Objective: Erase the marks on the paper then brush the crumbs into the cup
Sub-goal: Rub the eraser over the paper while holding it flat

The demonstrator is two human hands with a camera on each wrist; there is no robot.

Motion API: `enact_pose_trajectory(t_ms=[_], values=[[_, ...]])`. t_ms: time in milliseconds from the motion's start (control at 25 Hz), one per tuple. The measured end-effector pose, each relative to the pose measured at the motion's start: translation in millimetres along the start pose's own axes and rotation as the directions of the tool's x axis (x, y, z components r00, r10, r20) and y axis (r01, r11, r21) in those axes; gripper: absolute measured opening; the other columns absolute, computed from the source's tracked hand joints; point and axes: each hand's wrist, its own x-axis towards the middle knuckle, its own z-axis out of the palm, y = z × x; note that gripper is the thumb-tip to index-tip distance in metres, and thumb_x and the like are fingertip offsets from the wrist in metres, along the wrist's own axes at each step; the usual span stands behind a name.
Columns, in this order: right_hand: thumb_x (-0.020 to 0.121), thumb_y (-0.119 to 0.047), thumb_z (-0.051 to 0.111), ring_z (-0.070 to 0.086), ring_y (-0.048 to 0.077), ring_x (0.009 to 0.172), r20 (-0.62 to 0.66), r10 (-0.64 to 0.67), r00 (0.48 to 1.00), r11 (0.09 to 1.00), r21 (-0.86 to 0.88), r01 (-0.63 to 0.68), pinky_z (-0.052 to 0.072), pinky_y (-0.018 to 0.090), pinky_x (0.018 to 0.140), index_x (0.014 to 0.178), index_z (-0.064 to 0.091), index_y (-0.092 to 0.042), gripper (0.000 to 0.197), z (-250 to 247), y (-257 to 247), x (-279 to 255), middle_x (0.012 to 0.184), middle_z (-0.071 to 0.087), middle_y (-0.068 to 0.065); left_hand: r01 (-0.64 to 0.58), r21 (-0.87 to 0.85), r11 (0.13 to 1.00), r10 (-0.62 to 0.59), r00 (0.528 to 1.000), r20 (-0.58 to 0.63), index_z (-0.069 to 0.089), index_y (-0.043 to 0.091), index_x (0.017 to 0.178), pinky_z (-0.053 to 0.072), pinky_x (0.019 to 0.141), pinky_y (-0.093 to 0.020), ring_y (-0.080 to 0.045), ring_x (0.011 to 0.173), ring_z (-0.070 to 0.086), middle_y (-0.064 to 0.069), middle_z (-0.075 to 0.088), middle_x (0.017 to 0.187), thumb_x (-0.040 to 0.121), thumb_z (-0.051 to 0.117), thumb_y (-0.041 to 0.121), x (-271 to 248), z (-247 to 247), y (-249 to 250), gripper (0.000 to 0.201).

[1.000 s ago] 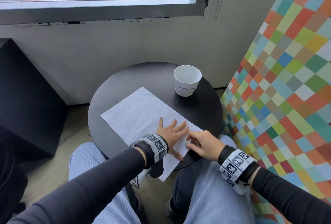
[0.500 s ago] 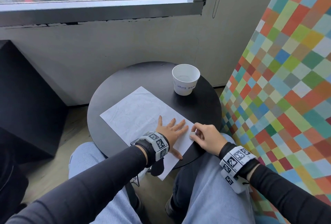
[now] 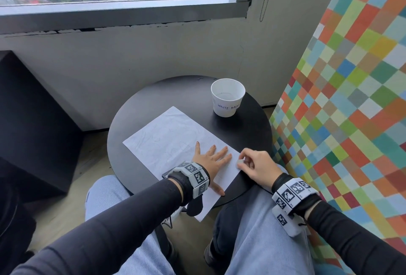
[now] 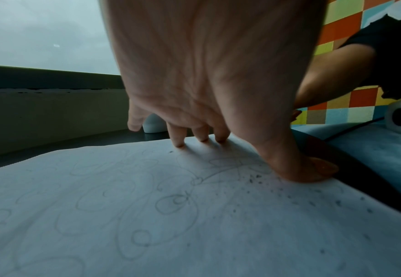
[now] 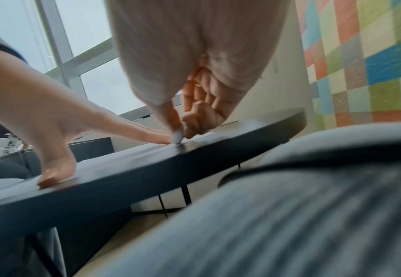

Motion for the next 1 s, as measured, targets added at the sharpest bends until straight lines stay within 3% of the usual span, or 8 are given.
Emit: enact_pose_trajectory(t_ms=[40, 160, 320, 440, 640, 880, 1000], values=[[0.081, -0.018, 0.07, 0.049, 0.009, 0.055, -0.017, 0.02, 1.0, 1.0, -0.001, -0.02, 0.038, 0.017, 0.059, 0.079, 0.061, -0.016, 0.009, -2, 1, 0, 0.058, 0.054, -0.004, 0.0, -0.002, 1.0, 0.0, 1.0, 0.003, -0.013, 0.027, 0.157, -0.003, 0.11, -0.072, -0.028, 0.152, -0.007, 0.004, -0.019, 0.164, 0.076, 0.062, 0.074, 0, 0, 0, 0.12], [0.081, -0.019, 0.072, 0.047, 0.008, 0.053, 0.119, -0.032, 0.992, 0.998, 0.062, 0.025, 0.039, 0.014, 0.056, 0.08, 0.063, -0.016, 0.009, -2, -3, -5, 0.058, 0.055, -0.006, 0.001, 0.004, 1.0, -0.001, 1.0, 0.003, -0.013, 0.027, 0.157, -0.002, 0.111, -0.072, -0.029, 0.152, -0.007, 0.004, -0.019, 0.164, 0.076, 0.062, 0.074, -1, -1, 0, 0.12], [0.082, -0.018, 0.071, 0.049, 0.009, 0.054, -0.017, 0.036, 0.999, 0.999, 0.037, -0.035, 0.039, 0.017, 0.058, 0.079, 0.062, -0.016, 0.009, -7, 3, -1, 0.059, 0.055, -0.002, -0.005, 0.002, 1.0, 0.005, 1.0, -0.006, -0.012, 0.027, 0.157, -0.001, 0.111, -0.073, -0.028, 0.152, -0.007, 0.004, -0.019, 0.164, 0.076, 0.063, 0.074, -1, 0, 0, 0.12], [0.081, -0.02, 0.072, 0.047, 0.007, 0.052, 0.133, -0.016, 0.991, 0.995, 0.095, 0.003, 0.04, 0.015, 0.056, 0.079, 0.063, -0.018, 0.009, -4, -2, -6, 0.059, 0.055, -0.004, -0.013, -0.016, 1.0, 0.013, 1.0, -0.011, -0.011, 0.027, 0.157, 0.001, 0.113, -0.072, -0.028, 0.152, -0.007, 0.005, -0.018, 0.164, 0.076, 0.064, 0.073, -1, 0, -1, 0.12], [0.084, -0.018, 0.068, 0.048, 0.009, 0.055, -0.001, 0.045, 0.999, 0.999, 0.022, -0.045, 0.037, 0.014, 0.056, 0.082, 0.059, -0.014, 0.01, -4, 1, 0, 0.061, 0.054, 0.0, -0.058, -0.074, 0.996, 0.056, 0.998, -0.033, -0.009, 0.027, 0.158, 0.004, 0.117, -0.064, -0.028, 0.152, -0.01, 0.004, -0.017, 0.164, 0.077, 0.064, 0.071, -1, 5, -5, 0.117], [0.084, -0.02, 0.068, 0.045, 0.008, 0.053, 0.145, 0.01, 0.989, 0.998, 0.062, -0.019, 0.037, 0.012, 0.057, 0.08, 0.054, -0.015, 0.016, -2, -3, -7, 0.059, 0.05, -0.009, -0.044, -0.143, 0.989, 0.015, 0.98, -0.197, 0.002, 0.028, 0.158, 0.011, 0.119, -0.055, -0.025, 0.152, -0.008, -0.004, -0.001, 0.164, 0.093, 0.045, 0.066, 8, 22, 11, 0.087], [0.085, -0.019, 0.068, 0.045, 0.008, 0.052, 0.124, 0.034, 0.992, 0.997, 0.058, -0.042, 0.037, 0.013, 0.056, 0.08, 0.053, -0.017, 0.015, -1, -2, -6, 0.059, 0.05, -0.009, 0.009, -0.153, 0.988, -0.044, 0.974, -0.224, 0.0, 0.028, 0.158, 0.006, 0.119, -0.057, -0.026, 0.152, -0.011, -0.007, -0.001, 0.164, 0.097, 0.033, 0.065, 13, 28, 21, 0.079]])
